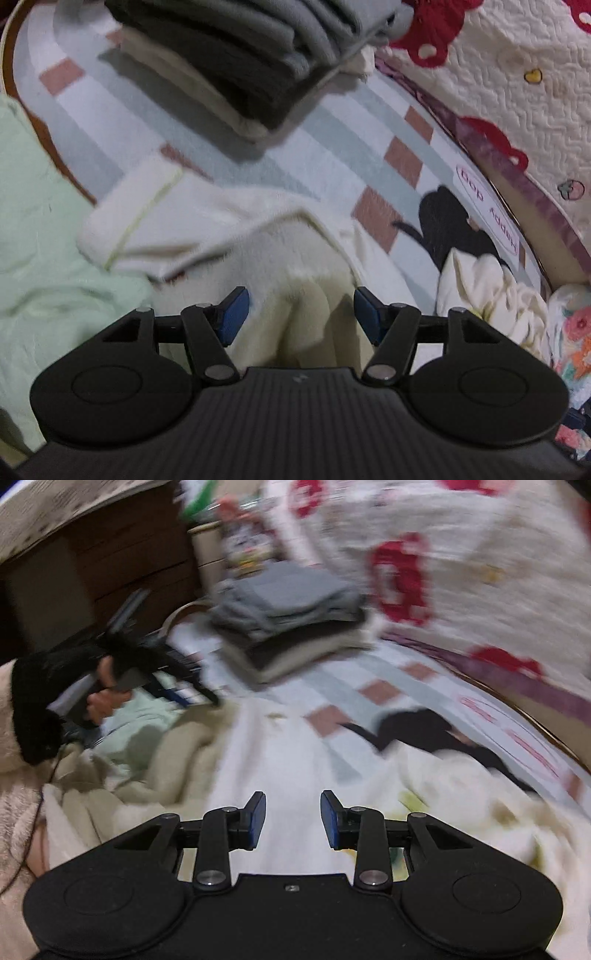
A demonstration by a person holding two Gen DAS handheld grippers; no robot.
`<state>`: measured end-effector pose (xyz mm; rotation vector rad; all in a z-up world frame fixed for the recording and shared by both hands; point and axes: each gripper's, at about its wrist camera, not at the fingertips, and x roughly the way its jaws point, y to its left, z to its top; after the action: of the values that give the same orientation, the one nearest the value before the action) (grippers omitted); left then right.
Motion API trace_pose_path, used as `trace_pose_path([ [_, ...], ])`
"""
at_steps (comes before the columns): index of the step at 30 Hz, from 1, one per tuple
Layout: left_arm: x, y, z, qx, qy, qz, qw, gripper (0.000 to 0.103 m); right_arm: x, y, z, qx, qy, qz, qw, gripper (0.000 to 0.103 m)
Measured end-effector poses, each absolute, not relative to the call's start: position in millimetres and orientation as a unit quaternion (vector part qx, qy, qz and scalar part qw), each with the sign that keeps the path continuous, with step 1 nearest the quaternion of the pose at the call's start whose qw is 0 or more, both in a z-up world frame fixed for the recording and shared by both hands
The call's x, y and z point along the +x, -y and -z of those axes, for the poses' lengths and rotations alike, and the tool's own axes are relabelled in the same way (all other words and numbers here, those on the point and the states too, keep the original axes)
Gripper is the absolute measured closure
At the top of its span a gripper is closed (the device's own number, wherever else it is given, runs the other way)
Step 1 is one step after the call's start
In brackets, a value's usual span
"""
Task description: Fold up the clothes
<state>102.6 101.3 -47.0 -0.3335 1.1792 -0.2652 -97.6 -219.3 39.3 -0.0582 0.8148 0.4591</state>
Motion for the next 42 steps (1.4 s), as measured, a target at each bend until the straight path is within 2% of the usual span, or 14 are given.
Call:
trace_pose_path([
  [5,126,-93,42,-0.11,-0.548,0.146,0.816,0.041,-29,160,-18,-0.048,-0.451,-0.272,0.849,0.061],
  [7,135,-100,44,-0.086,-0.549,0.135,0.821,0.041,-2,139,-6,-0.053,-0.483,-0.285,0.827,0.069],
  [8,137,-104,48,-0.058,-0.551,0.128,0.822,0.041,5,128,3,-0.071,-0.495,-0.285,0.818,0.078],
  [11,142,-117,62,0.025,-0.547,0.122,0.828,0.041,15,110,23,-0.084,-0.503,-0.281,0.813,0.078],
  [14,145,-134,82,0.079,-0.545,0.152,0.821,0.041,19,102,36,-0.123,-0.484,-0.24,0.832,0.069],
  [16,146,-148,94,0.066,-0.554,0.184,0.81,0.041,21,103,44,-0.123,-0.481,-0.232,0.836,0.069],
  [17,145,-152,96,0.064,-0.549,0.199,0.809,0.041,22,104,48,-0.122,-0.48,-0.229,0.838,0.073],
  [18,144,-155,98,0.062,-0.544,0.214,0.809,0.041,22,107,49,-0.104,-0.48,-0.236,0.838,0.1],
  [32,133,-128,117,0.186,-0.497,0.241,0.813,0.042,10,155,-9,0.07,-0.328,-0.199,0.921,0.101],
  [33,134,-128,117,0.189,-0.492,0.234,0.817,0.044,9,157,-10,0.08,-0.325,-0.202,0.92,0.101],
  [34,134,-128,117,0.193,-0.488,0.227,0.821,0.063,9,159,-9,0.087,-0.323,-0.204,0.92,0.101],
  [35,135,-127,117,0.198,-0.482,0.219,0.825,0.095,8,160,-8,0.094,-0.322,-0.206,0.919,0.101],
  [36,135,-125,111,0.213,-0.474,0.21,0.828,0.1,7,161,-7,0.096,-0.318,-0.206,0.92,0.101],
  [42,137,-149,31,0.159,-0.403,0.146,0.889,0.1,1,164,-7,0.117,-0.315,-0.209,0.918,0.101],
])
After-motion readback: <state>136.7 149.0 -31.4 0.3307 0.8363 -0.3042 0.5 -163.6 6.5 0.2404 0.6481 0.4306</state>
